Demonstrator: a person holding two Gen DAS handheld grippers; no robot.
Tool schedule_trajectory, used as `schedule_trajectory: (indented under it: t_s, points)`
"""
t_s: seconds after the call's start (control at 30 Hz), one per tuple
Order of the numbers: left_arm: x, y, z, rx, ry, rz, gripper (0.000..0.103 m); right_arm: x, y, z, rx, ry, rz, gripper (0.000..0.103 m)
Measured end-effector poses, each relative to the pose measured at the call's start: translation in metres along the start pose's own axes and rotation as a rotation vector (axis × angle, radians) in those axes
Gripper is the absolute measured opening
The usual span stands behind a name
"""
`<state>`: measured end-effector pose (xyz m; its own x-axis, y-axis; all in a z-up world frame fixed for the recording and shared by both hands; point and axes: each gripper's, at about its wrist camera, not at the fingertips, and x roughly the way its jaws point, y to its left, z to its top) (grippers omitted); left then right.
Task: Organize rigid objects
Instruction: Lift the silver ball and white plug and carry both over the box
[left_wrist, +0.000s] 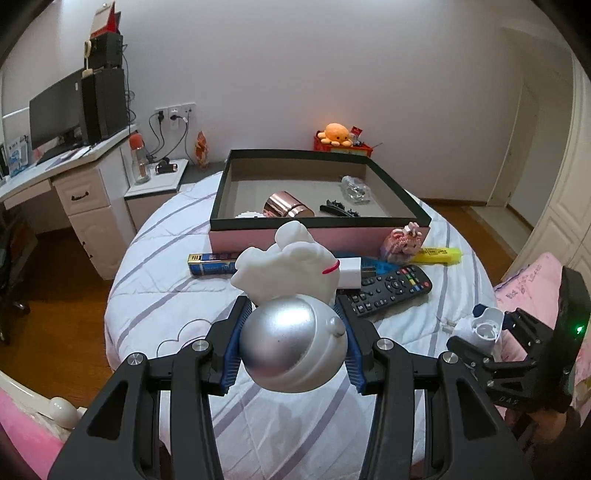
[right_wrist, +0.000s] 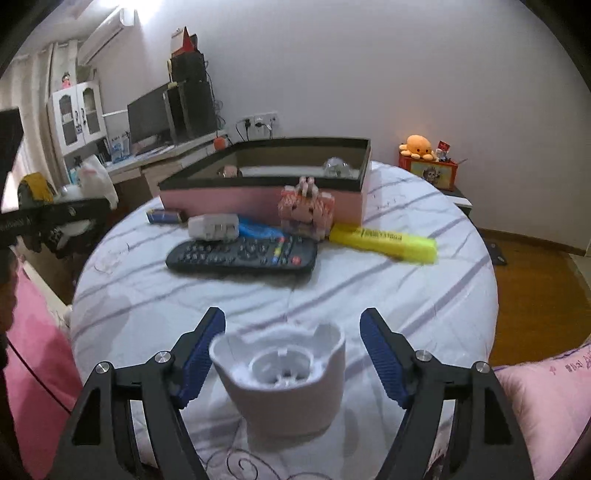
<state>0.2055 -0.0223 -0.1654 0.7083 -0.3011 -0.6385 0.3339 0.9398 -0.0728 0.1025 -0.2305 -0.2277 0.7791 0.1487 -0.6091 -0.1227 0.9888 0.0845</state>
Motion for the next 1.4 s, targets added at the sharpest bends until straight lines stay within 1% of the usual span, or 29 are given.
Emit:
schedule_trajectory:
  t_s: [0.07,0.1,0.13,0.17,0.3,0.7,0.93,1.0,1.13,1.23,1.33,1.4]
  points:
    - [-0.001,-0.001,-0.001,0.003,0.0,0.0,0.046,0.0,-0.002,-0.006,0.01,0.001,0.003,0.077]
    - [-0.003,-0.001,0.0,0.0,-0.001,0.005,0.046,0.003,-0.003,-0.008,0.014,0.018,-0.003,0.076]
    - [-0.003,-0.001,0.0,0.0,-0.004,0.005,0.046,0.005,-0.005,-0.01,0.017,0.019,0.006,0.06]
    - [-0.005,-0.001,0.0,0.001,-0.007,0.002,0.046,0.005,-0.007,-0.011,0.023,0.019,0.013,0.054]
    - [-0.011,-0.002,0.002,-0.001,-0.023,0.005,0.046,0.003,-0.007,-0.002,0.017,0.026,0.025,0.053]
    - [-0.027,-0.002,0.021,-0.017,-0.085,0.031,0.046,-0.02,0.003,0.048,-0.011,-0.093,0.056,0.054]
    - [-0.031,-0.009,0.048,-0.005,-0.146,0.044,0.046,-0.027,0.011,0.092,-0.055,-0.168,0.073,0.054]
    - [-0.031,-0.01,0.06,0.005,-0.17,0.059,0.046,-0.029,0.014,0.104,-0.067,-0.191,0.073,0.054]
    - [-0.026,-0.011,0.082,0.013,-0.201,0.053,0.046,-0.025,0.018,0.133,-0.099,-0.231,0.076,0.054]
    - [-0.015,-0.008,0.098,0.013,-0.206,0.046,0.046,-0.015,0.022,0.154,-0.116,-0.244,0.079,0.054]
    - [0.001,-0.006,0.11,0.019,-0.193,0.043,0.046,-0.003,0.024,0.169,-0.131,-0.249,0.082,0.054]
    - [0.015,-0.005,0.117,0.024,-0.178,0.044,0.046,0.007,0.024,0.179,-0.14,-0.235,0.085,0.054]
